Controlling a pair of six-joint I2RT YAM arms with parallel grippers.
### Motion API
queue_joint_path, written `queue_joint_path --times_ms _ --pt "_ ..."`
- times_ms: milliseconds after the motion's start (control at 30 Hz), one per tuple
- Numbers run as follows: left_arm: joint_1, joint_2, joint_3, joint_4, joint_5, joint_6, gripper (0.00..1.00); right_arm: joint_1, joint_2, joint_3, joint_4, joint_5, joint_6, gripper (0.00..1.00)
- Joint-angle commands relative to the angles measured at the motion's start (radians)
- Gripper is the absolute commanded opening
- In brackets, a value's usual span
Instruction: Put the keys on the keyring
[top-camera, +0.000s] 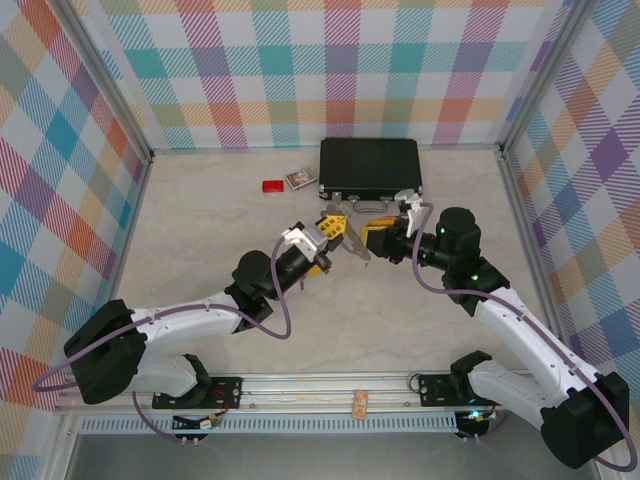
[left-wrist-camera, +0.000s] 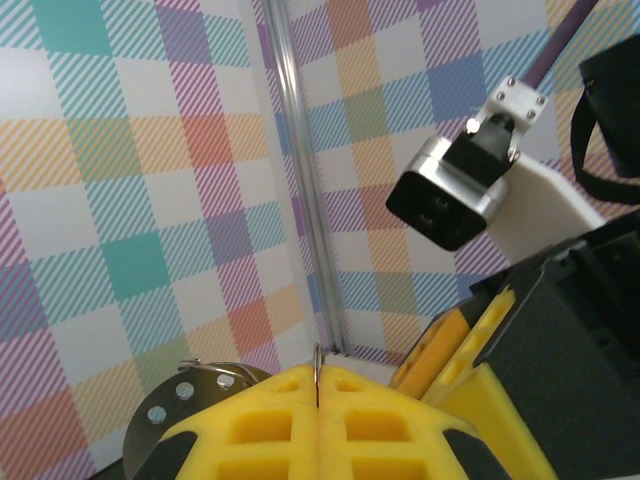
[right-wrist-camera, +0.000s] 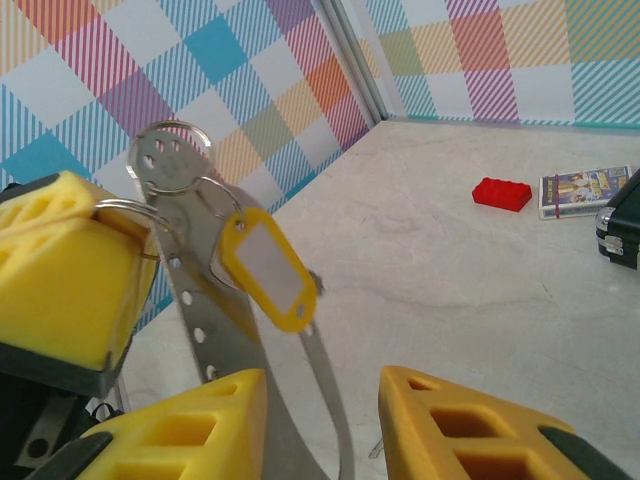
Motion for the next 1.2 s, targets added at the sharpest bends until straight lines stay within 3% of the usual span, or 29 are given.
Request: queue_joint_path --times_ms 0,200,467,867,1167 --pt "0.022 -0.047 0.033 -0.017 0.071 -0.141 0.0 0.004 -0.022 -0.017 0.025 0.0 0.006 0.33" --pt "0.118 -0.053 0.04 0.012 0.237 -0.393 0.0 0.004 -0.044 -0.041 0.044 -0.002 0.012 0.33" --pt "0.202 0.03 0.055 0.185 0.421 -0.672 0.0 0.005 -0.056 -0.053 0.066 -0.031 0.032 0.33" --pt "0.232 0.085 0.09 0.24 0.451 -0.828 0.0 0.004 -0.07 -0.058 0.061 -0.027 0.033 0.33" --pt "0.25 0.119 0.129 0.257 0.461 -1.024 0.0 0.004 -0.068 -0.054 0.067 -0.029 0.037 0.33"
